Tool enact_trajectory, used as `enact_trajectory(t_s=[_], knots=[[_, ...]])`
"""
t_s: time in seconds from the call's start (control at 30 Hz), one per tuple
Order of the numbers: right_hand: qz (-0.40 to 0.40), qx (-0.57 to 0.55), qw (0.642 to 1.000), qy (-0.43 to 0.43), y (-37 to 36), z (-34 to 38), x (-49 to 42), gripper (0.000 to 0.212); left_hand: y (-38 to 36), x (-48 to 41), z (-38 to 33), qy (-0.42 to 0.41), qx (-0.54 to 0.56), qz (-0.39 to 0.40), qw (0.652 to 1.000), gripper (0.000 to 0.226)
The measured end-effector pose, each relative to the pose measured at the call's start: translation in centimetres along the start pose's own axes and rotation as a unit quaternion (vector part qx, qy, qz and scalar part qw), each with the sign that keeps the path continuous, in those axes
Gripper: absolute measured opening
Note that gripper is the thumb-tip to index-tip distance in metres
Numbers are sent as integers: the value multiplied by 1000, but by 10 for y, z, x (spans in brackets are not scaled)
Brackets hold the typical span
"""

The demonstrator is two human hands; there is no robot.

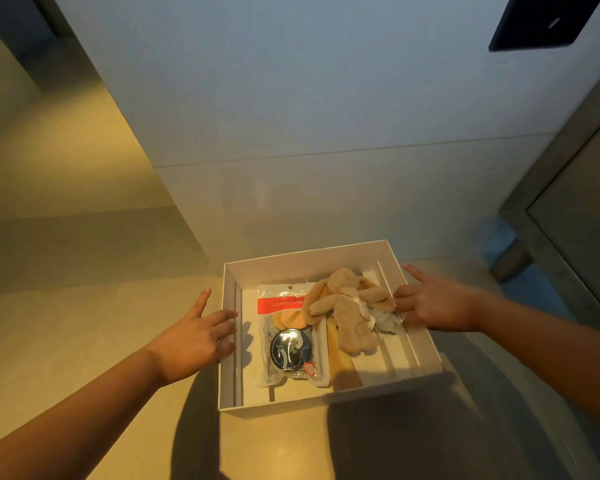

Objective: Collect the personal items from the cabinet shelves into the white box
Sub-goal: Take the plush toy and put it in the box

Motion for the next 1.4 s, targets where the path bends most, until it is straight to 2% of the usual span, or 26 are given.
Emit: enact_trajectory(t_s=[0.2,0.37,0.47,0.6,0.7,0.8,0.87,1.0,1.17,1.4], knots=[[0,11,1000,24,4,1,-4,31,10,-1,-7,-45,-9,-59,997,35],[6,4,1000,30,1,2,-9,30,18,-6,-12,-65,-16,-74,995,34],[3,0,999,37,0,3,-11,28,31,-3,-13,-80,-47,-123,988,33],[-27,-1,999,39,3,6,-15,25,11,-10,-9,-76,-21,-36,996,32],[-48,17,998,42,5,8,-19,25,12,-9,-10,-86,-27,-49,995,28],[-46,13,998,30,3,7,-20,26,34,-3,-19,-116,-67,-121,984,24],[-35,4,999,22,1,6,-20,28,47,2,-18,-115,-74,-153,979,31],[-30,-7,999,14,4,5,-19,30,48,2,-19,-118,-64,-146,980,39],[-37,-15,999,0,7,4,-20,29,48,3,-18,-119,-77,-131,981,33],[-28,-20,999,-10,10,7,-18,27,50,8,-22,-108,-50,-116,986,41]])
Point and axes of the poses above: each hand's wrist, its own x-axis away from the middle knuckle, its own y-axis out of the back of the hand, z = x × y, the point moved 10 cm from there along -x, towards the middle knuckle, and after that the axes turned 10 degrees about -y, right-handed, at the moved point
